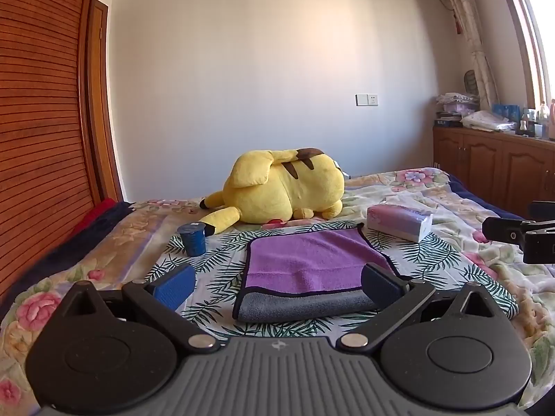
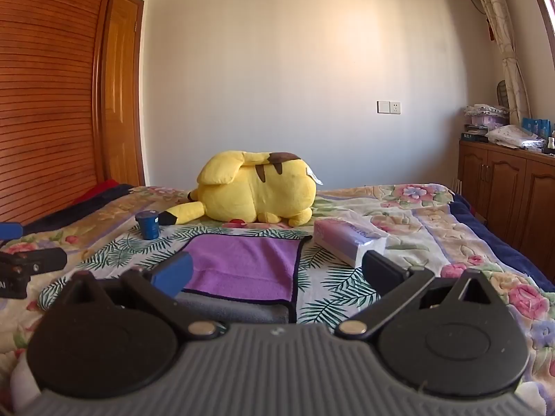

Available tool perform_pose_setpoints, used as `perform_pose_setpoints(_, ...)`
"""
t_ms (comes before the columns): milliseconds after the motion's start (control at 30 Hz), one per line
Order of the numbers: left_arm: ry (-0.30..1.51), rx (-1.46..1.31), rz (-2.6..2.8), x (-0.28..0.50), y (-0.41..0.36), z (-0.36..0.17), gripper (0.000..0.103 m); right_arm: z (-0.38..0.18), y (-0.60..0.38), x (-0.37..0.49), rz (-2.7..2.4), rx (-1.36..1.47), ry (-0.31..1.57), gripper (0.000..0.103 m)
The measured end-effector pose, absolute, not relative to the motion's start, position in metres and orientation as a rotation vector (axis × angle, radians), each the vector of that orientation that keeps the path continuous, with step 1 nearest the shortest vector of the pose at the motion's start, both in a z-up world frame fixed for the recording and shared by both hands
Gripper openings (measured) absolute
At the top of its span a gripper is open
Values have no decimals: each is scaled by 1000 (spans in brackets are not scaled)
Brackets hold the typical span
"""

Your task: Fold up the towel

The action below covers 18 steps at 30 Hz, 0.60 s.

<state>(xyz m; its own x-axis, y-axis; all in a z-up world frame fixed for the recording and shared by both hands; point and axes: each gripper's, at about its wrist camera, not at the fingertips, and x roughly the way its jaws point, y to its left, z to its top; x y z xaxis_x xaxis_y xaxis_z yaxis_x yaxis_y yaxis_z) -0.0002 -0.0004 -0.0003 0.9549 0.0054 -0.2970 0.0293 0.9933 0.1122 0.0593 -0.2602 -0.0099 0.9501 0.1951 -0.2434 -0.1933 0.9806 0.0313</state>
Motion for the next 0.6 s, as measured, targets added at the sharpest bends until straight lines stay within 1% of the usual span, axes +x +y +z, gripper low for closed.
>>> perform_pose_setpoints(600, 300, 114, -12, 0, 0, 0, 87, -12, -262, 60, 198, 14, 247, 103)
